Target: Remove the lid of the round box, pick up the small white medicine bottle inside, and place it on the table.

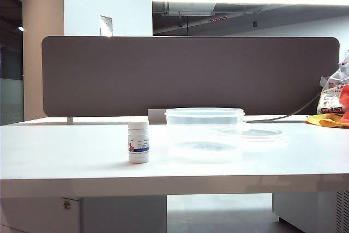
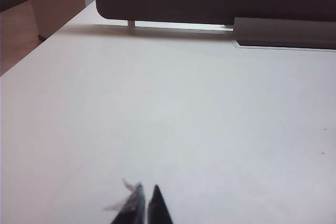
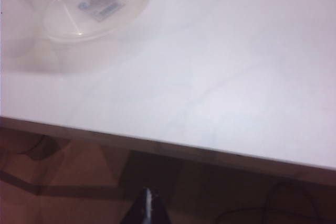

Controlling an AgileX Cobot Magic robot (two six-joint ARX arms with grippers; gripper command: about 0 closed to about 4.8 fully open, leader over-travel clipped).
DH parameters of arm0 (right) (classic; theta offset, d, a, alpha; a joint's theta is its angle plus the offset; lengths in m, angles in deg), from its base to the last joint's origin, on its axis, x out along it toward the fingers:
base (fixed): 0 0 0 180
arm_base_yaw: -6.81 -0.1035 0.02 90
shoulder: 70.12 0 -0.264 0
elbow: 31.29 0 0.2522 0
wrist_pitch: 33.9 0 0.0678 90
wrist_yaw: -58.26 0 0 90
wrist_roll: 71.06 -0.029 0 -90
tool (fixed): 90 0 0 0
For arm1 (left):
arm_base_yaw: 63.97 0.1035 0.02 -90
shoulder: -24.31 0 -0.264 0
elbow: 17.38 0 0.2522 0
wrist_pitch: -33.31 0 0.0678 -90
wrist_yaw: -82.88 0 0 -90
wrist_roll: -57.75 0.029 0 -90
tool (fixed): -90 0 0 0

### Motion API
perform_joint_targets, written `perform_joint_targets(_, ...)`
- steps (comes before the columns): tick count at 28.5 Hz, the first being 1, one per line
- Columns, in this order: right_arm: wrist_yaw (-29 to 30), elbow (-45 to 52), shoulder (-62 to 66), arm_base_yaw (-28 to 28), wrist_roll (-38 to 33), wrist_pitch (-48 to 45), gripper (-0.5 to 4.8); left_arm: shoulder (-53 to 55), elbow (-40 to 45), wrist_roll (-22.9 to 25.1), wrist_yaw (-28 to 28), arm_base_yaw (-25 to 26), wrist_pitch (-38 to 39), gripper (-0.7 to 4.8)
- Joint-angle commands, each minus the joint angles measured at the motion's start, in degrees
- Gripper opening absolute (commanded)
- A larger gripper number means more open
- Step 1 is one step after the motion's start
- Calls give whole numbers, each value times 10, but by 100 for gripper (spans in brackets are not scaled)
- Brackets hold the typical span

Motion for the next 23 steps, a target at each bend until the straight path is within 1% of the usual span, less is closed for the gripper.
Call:
perform_joint_targets(1, 1, -2, -1, 0, 0, -9, 0, 0, 0, 2, 2, 1, -3, 22)
perform_joint_targets(13, -1, -2, -3, 0, 4, -7, 0, 0, 0, 2, 2, 1, -3, 22)
perform_joint_targets(16, -7, -1, -47, 9, 11, 14, 0, 0, 0, 2, 2, 1, -3, 22)
perform_joint_targets(17, -19, 0, -65, 13, 32, 14, 0, 0, 0, 2, 2, 1, -3, 22)
perform_joint_targets(18, -31, 1, -92, 17, 38, 14, 0, 0, 0, 2, 2, 1, -3, 22)
perform_joint_targets(20, -54, 4, -144, 23, 39, 8, 0, 0, 0, 2, 3, 1, -3, 22)
perform_joint_targets(23, -106, 6, -226, 25, 52, 16, 0, 0, 0, 2, 2, 1, -3, 22)
